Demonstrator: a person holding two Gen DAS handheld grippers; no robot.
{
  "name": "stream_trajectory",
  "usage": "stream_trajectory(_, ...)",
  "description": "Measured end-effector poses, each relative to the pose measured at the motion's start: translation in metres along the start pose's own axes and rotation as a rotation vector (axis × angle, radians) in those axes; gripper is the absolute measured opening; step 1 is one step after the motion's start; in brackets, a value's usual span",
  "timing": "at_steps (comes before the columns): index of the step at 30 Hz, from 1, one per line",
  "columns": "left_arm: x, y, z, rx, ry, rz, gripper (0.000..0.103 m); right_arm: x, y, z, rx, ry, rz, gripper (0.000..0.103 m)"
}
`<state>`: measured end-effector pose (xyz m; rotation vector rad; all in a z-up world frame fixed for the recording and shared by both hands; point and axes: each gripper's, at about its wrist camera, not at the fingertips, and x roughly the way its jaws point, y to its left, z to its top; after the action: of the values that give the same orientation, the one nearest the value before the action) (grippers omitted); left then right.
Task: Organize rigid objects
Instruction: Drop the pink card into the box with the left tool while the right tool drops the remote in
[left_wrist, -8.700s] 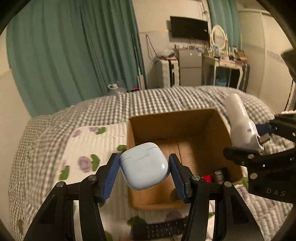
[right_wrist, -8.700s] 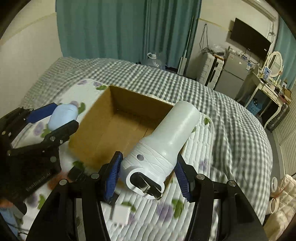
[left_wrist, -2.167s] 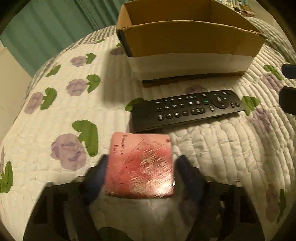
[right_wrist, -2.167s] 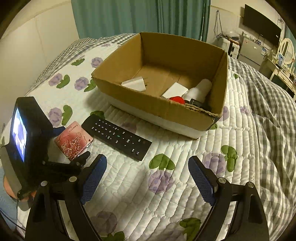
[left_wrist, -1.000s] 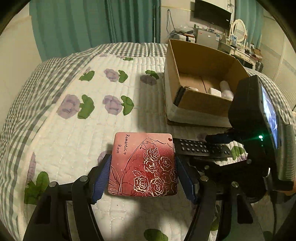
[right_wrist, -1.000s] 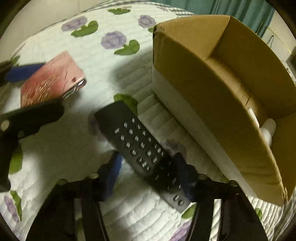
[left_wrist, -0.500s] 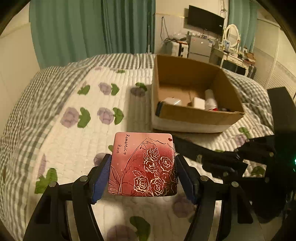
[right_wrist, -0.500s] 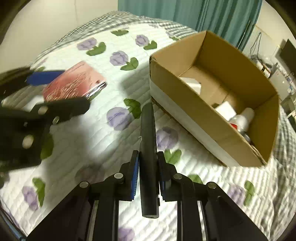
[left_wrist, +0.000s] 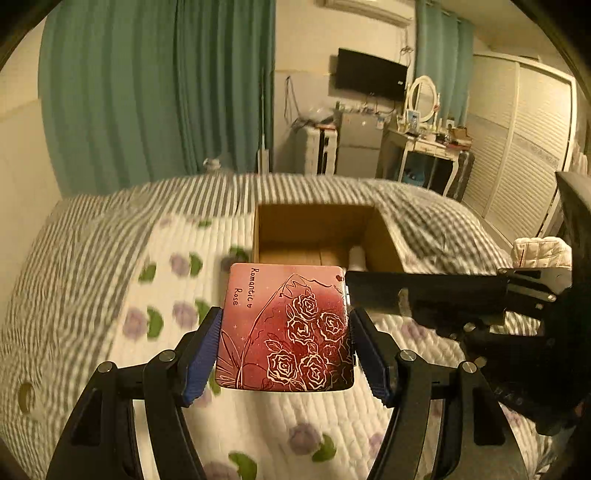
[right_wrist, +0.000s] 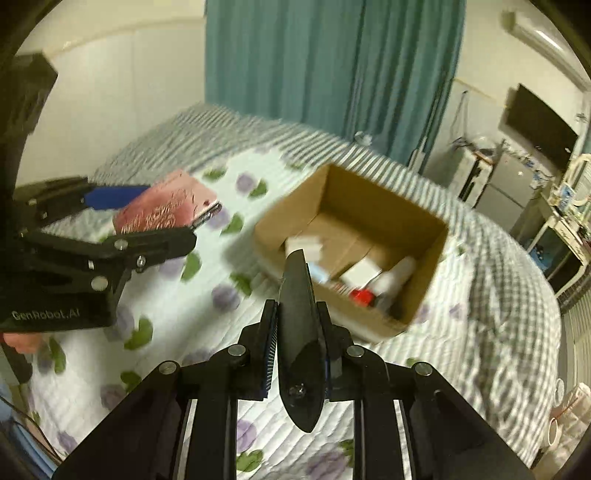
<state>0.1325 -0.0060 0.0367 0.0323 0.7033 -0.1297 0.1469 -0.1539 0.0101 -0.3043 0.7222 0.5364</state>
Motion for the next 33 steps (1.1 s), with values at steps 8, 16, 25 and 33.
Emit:
stream_trajectory(8, 0.043, -0.016, 0.046, 0.038, -0.003, 0.012, 0.069, -0.008, -0.043, 0.033, 0.066, -0.080, -0.026, 0.018)
stream_trajectory(16, 0.115, -0.023, 0.065, 0.068, 0.048, 0.019, 0.069, 0.049, -0.080, 0.053, 0.140, -0.081, -0.007, 0.018)
stream_trajectory(25, 0.188, -0.019, 0.057, 0.039, 0.133, 0.004, 0.069, 0.131, -0.122, 0.057, 0.173, -0.014, -0.004, 0.018)
stream_trajectory(33, 0.217, -0.024, 0.048, 0.110, 0.155, 0.021, 0.070, 0.166, -0.140, 0.054, 0.167, 0.031, 0.019, 0.018)
